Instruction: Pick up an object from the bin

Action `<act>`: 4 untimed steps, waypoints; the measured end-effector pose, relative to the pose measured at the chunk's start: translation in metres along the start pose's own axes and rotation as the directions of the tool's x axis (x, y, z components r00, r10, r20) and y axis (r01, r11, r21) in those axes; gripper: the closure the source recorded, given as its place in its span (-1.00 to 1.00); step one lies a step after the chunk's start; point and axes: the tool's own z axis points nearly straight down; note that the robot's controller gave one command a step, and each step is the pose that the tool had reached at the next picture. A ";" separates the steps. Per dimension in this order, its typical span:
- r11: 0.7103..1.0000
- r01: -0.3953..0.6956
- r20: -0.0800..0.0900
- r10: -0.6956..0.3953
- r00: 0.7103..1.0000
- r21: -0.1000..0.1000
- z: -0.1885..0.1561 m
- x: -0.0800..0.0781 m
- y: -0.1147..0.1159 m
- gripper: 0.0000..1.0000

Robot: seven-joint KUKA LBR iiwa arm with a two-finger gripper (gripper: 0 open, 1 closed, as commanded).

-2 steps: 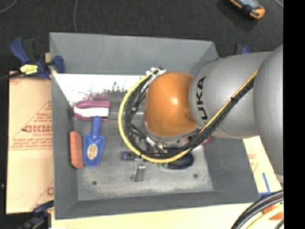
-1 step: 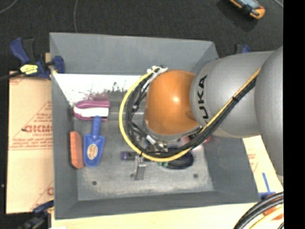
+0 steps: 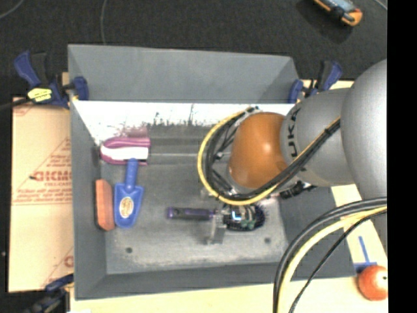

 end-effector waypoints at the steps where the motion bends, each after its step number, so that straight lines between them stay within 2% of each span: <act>1: 0.980 0.198 0.010 -0.198 0.980 -0.003 -0.001 -0.005 -0.021 -1.00; 2: 1.000 0.013 0.004 -0.013 1.000 -0.003 -0.001 -0.001 0.001 -1.00; 3: 0.982 0.190 0.012 -0.190 0.982 -0.003 -0.002 -0.006 -0.021 -1.00; 4: 1.000 0.018 0.005 -0.018 1.000 -0.005 -0.001 -0.002 0.000 1.00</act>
Offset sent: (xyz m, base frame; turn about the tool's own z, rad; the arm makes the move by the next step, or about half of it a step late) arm 0.0006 0.0006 0.0006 -0.0115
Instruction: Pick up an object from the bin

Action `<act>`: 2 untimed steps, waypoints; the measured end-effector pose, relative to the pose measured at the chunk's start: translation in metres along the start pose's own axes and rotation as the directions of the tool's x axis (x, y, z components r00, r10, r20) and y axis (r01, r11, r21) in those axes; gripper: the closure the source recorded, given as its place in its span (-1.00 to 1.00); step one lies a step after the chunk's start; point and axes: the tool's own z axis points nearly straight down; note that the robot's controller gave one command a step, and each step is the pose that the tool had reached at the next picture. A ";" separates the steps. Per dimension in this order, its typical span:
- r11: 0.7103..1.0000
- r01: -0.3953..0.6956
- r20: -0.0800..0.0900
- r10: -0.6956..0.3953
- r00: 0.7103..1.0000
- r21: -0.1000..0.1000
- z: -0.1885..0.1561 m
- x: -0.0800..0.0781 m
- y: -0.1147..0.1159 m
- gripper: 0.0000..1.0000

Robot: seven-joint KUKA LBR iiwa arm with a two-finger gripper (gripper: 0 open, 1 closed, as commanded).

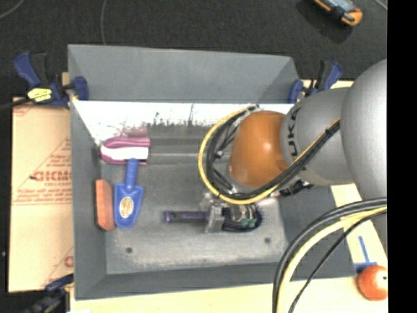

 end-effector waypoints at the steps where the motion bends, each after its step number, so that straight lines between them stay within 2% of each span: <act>1: 1.000 -0.001 0.000 0.001 1.000 0.000 0.000 0.000 0.000 1.00; 2: 1.000 -0.001 -0.001 0.001 1.000 0.000 -0.013 0.000 0.000 1.00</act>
Offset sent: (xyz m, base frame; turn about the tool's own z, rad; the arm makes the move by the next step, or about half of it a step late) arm 0.0000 0.0001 0.0253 0.0003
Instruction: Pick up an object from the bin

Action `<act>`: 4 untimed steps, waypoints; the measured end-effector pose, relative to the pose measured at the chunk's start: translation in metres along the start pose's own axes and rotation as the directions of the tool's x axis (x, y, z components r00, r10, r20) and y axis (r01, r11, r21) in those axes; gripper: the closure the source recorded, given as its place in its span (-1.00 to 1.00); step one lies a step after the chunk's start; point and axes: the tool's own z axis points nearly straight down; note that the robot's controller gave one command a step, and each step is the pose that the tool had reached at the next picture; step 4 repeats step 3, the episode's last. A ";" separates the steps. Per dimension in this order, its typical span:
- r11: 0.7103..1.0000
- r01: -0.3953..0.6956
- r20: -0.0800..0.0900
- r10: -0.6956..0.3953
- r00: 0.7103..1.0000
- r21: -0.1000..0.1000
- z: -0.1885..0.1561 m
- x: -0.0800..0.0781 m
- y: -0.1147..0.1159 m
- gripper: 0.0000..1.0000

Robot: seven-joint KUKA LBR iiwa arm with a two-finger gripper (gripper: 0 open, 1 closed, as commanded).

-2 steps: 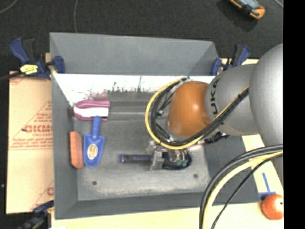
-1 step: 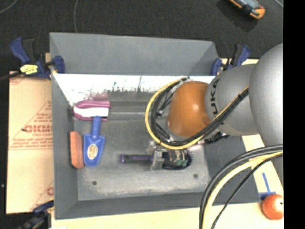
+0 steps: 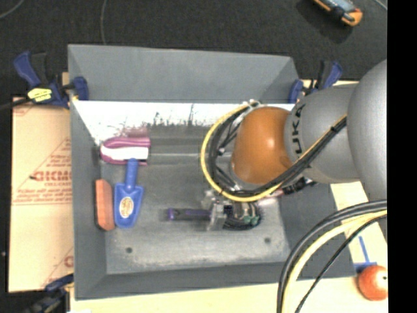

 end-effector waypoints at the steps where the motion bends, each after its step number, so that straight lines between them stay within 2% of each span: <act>1: 1.000 0.000 0.001 0.000 1.000 0.000 -0.021 0.000 0.000 1.00; 3: 1.000 -0.001 0.003 0.001 1.000 -0.001 -0.046 -0.001 0.000 1.00; 4: 1.000 -0.001 0.003 0.001 1.000 -0.001 -0.046 -0.001 0.000 1.00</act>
Offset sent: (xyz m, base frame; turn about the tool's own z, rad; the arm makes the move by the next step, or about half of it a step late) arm 0.0000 -0.0003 0.0157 0.0002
